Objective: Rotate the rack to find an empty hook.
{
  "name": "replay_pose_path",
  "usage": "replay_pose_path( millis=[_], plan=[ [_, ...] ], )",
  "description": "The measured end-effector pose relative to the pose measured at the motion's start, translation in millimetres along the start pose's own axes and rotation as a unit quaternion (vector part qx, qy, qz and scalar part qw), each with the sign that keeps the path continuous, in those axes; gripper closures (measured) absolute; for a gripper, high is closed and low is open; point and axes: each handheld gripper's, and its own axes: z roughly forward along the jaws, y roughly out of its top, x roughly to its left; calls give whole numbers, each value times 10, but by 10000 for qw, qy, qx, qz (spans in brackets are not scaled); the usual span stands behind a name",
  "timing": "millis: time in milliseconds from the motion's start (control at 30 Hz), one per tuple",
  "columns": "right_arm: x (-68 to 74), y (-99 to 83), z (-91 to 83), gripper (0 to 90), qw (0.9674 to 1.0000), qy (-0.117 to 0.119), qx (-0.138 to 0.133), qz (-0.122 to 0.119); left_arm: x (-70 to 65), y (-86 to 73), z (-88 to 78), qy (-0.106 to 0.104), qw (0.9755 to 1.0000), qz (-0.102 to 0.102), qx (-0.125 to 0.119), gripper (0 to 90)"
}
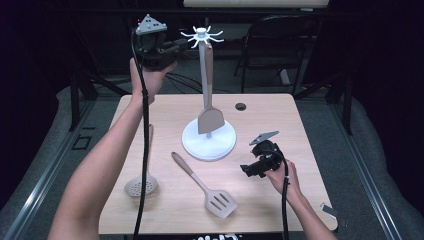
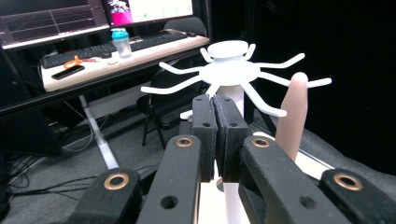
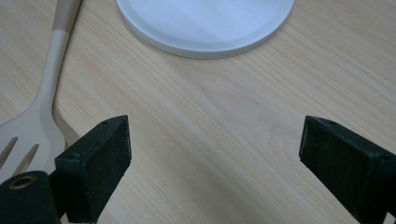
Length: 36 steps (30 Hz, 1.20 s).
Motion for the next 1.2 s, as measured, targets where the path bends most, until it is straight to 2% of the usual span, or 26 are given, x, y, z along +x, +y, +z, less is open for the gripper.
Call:
replay_pose_path(
  millis=[200, 400, 500, 733, 867, 1000, 1100, 1200],
  plan=[
    [6, 3, 2, 89, 10000, 6, -7, -22, 9, -4, 25, 33, 10000, 4, 1, 887],
    [15, 9, 12, 89, 10000, 45, 4, -26, 42, -11, 50, 115, 9999, -96, -12, 900],
    [20, 9, 19, 90, 9999, 96, -34, 2, 58, -2, 56, 137, 9999, -58, 24, 900],
    [8, 5, 24, 91, 9999, 87, 50, -21, 60, 15, -46, 116, 9999, -78, -65, 899],
    [23, 11, 22, 92, 9999, 110, 52, -75, 23, 29, -164, 16, 9999, -91, -140, 900],
    [54, 26, 23, 93, 9999, 102, 20, -121, -52, 62, -256, -84, 9998, 3, -197, 900],
    [69, 29, 40, 94, 9998, 169, 0, -83, -93, 94, -291, -240, 9993, -69, -283, 900],
    [73, 34, 15, 96, 9997, 178, 44, -129, -150, 123, -296, -305, 9992, -1, -250, 900]
  ],
)
